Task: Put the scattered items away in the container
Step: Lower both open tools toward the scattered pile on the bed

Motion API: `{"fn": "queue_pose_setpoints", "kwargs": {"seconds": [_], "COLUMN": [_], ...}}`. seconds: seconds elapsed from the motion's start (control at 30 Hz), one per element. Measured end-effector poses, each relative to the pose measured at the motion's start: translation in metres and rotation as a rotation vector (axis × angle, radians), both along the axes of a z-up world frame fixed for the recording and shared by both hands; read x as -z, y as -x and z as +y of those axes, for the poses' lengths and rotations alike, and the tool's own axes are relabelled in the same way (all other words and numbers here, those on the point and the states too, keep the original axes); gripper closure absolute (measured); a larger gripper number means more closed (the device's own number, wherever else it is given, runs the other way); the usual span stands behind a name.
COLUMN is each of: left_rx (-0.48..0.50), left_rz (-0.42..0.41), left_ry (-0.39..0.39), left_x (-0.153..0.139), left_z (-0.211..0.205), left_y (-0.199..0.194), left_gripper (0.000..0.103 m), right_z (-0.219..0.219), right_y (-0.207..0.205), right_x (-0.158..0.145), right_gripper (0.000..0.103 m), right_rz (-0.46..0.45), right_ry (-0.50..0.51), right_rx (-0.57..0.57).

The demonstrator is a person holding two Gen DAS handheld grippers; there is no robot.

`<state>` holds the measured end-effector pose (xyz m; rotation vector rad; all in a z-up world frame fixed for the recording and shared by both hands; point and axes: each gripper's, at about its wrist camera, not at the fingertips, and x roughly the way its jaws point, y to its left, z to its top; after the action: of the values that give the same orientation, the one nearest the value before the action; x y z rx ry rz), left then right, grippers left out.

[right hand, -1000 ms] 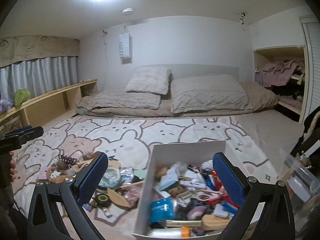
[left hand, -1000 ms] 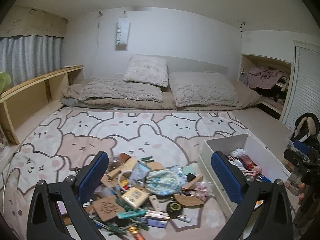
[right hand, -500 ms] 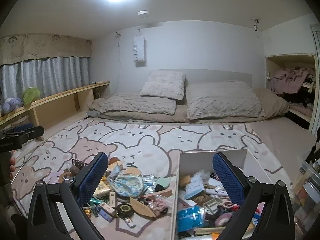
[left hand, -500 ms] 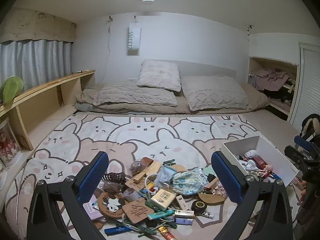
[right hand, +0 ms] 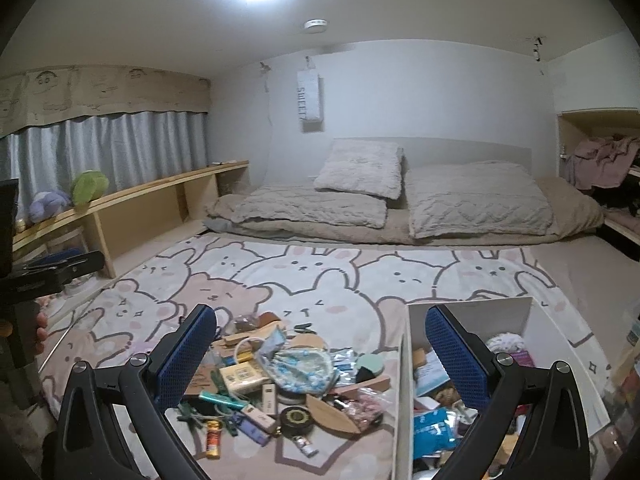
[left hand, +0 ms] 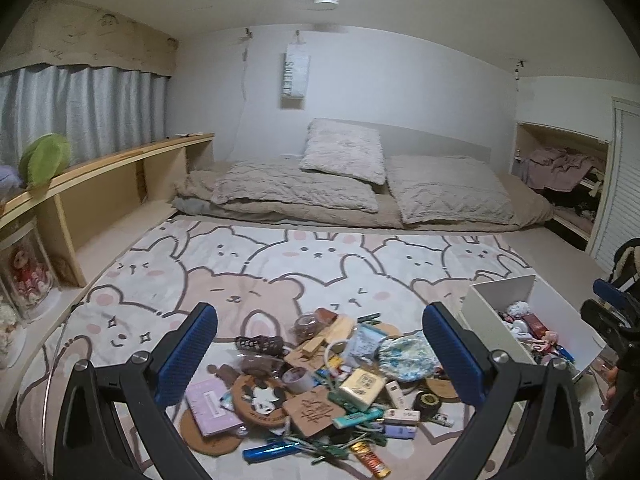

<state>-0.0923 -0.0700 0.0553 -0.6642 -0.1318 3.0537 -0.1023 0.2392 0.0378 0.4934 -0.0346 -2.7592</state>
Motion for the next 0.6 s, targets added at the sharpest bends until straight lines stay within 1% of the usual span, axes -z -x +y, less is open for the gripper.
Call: {"fn": "queue_pose_setpoints", "kwargs": {"seconds": [0.23,0.37,0.5,0.6], "left_rx": [-0.044,-0.057,-0.076,-0.083], "left_rz": [-0.029,-0.054,-0.113,-0.171], "left_ry": [0.005,-0.006,-0.022,-0.031], "left_x": [0.015,0.029,0.054,0.076], "left_z": [-0.019,-0.029,-0.037,-0.041], "left_y": [-0.006,-0.009,-0.01,-0.01], "left_gripper": [0.0,0.0,0.0,0.0], "right_z": [-0.016,-0.025,-0.033,-0.044], "right_y": [-0.001,-0.004,-0.009,-0.011], "right_x": [0.013,0.028,0.047,0.065], "right_gripper": [0.0,0.0,0.0,0.0], "right_rz": [-0.018,-0.013,-0.002,-0.032], "right_ry": [-0.012,-0.005,-0.009,-0.05], "right_rx": [-0.039,-0.04,-0.038,-0.045]}}
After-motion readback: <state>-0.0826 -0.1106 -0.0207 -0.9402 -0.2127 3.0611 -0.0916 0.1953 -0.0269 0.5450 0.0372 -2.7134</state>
